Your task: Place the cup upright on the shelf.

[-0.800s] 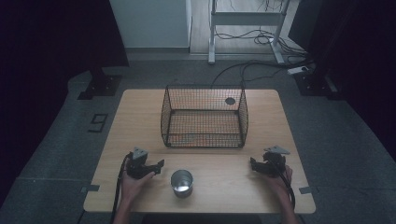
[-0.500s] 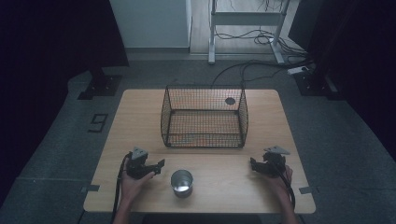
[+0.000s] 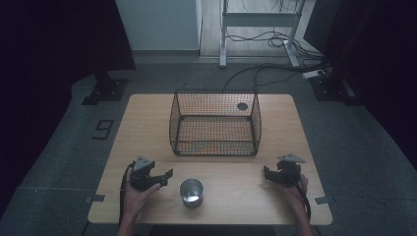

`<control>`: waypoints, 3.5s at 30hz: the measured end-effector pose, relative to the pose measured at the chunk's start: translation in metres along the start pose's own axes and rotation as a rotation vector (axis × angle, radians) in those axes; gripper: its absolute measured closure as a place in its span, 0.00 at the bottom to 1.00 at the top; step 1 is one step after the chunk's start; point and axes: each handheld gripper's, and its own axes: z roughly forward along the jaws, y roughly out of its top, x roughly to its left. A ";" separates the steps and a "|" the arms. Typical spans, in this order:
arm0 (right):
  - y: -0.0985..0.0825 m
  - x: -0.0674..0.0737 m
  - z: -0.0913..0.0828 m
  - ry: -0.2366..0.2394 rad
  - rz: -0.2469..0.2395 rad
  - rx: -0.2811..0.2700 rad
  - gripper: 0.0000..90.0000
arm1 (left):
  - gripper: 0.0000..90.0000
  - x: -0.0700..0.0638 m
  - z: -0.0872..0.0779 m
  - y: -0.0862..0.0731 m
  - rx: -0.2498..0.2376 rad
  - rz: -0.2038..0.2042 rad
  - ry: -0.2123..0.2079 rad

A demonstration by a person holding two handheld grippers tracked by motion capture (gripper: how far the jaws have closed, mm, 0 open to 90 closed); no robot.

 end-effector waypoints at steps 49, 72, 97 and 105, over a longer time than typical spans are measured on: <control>0.001 0.000 0.001 -0.005 0.005 -0.001 0.16 | 0.00 -0.101 -0.025 0.008 -0.011 0.124 -0.229; 0.001 0.000 0.001 -0.004 0.007 0.000 0.16 | 0.00 -0.115 0.007 -0.014 0.046 0.151 -0.142; 0.002 -0.001 0.002 -0.002 0.007 0.000 0.16 | 0.16 -0.114 0.012 -0.019 0.041 0.171 -0.136; 0.002 -0.001 0.002 -0.002 0.008 0.001 0.16 | 0.16 -0.110 0.005 -0.009 0.013 0.147 -0.148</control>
